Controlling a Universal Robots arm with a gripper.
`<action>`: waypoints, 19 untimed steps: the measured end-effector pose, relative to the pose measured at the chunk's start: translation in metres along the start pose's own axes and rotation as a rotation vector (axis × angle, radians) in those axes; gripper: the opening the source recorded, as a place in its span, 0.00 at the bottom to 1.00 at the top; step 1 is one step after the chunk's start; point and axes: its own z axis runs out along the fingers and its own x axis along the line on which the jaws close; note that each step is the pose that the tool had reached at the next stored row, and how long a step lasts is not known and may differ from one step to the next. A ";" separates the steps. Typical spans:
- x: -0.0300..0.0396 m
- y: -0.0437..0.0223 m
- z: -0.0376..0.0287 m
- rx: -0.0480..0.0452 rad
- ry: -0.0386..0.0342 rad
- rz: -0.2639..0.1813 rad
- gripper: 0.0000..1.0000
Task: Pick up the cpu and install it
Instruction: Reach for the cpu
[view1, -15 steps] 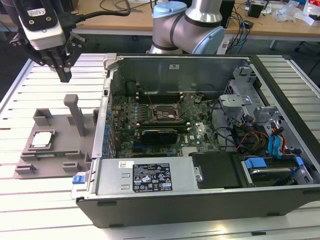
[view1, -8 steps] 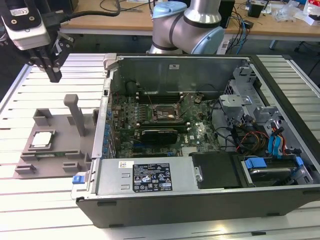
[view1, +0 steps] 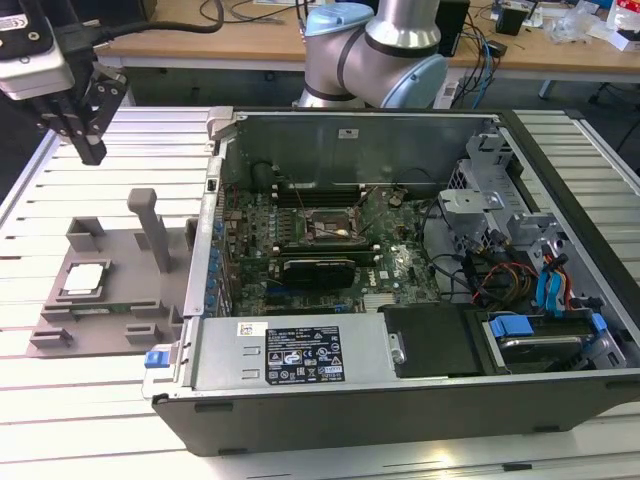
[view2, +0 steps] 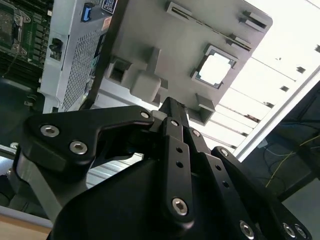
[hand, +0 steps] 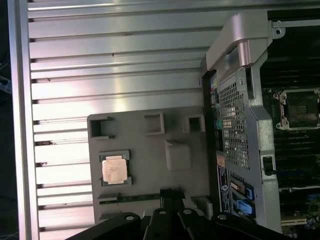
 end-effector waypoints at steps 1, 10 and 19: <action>0.0023 -0.0002 -0.0001 0.0000 0.0000 0.000 0.11; 0.0282 -0.0021 -0.0007 -0.0001 0.0000 0.000 0.11; 0.0406 -0.0030 -0.0010 -0.0001 0.0000 0.000 0.11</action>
